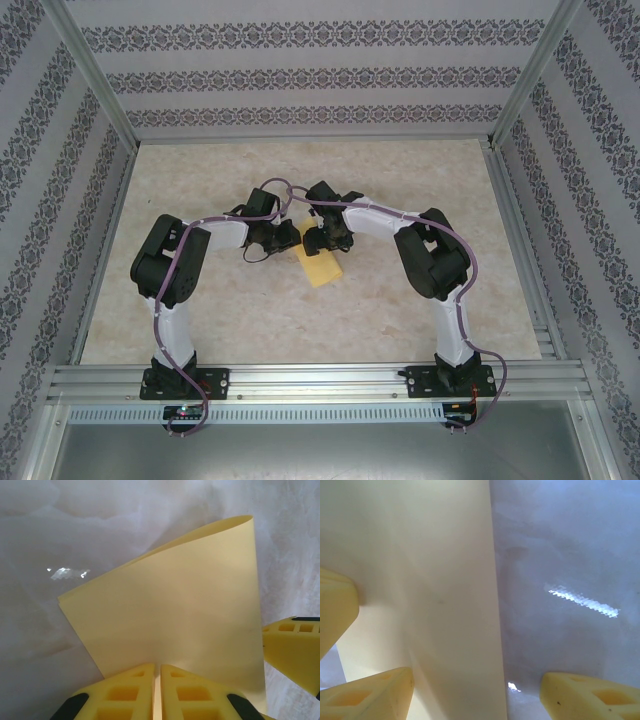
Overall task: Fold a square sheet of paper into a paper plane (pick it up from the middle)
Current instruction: Hold the square sheet of paper at the center of the table.
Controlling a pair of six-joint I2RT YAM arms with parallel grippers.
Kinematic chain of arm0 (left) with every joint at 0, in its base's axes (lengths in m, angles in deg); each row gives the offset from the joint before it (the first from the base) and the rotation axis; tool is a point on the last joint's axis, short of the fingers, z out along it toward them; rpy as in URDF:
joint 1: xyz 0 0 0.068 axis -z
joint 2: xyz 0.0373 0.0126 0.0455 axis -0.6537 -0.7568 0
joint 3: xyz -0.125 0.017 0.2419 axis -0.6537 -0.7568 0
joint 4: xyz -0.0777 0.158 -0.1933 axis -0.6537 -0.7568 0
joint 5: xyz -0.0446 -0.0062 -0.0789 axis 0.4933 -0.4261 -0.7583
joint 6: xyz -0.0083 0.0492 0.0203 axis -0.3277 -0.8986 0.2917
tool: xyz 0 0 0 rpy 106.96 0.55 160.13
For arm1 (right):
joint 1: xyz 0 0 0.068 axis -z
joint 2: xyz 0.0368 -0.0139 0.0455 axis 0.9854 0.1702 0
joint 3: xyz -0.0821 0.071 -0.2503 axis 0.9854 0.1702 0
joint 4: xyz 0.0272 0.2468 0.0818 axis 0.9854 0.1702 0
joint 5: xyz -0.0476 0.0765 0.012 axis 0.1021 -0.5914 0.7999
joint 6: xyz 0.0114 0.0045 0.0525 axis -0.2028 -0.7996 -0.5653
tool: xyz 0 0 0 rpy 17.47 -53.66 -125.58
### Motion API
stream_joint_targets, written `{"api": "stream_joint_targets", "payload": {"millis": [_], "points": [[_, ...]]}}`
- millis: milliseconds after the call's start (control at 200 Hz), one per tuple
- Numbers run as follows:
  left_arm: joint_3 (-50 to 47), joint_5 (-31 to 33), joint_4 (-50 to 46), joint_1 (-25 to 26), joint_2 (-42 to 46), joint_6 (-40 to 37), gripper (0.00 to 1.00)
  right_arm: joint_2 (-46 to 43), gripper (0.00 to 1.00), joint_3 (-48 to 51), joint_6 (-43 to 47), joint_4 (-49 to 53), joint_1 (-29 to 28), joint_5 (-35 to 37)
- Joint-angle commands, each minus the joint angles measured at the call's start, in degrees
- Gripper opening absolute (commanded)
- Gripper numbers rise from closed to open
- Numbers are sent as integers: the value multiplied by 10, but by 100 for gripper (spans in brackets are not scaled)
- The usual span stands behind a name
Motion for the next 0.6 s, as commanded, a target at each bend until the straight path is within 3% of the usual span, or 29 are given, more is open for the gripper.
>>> {"api": "stream_joint_targets", "payload": {"millis": [0, 360, 599], "points": [[-8, -1, 3, 5, 16, 3, 12, 104, 72, 53, -12, -30, -11, -28], [-5, 37, -65, 5, -9, -28, 8, 76, 72, 48, -19, -36, -10, -60], [22, 52, -128, 6, -29, -80, 6, -21, 71, 48, -36, -60, 5, -114]]}}
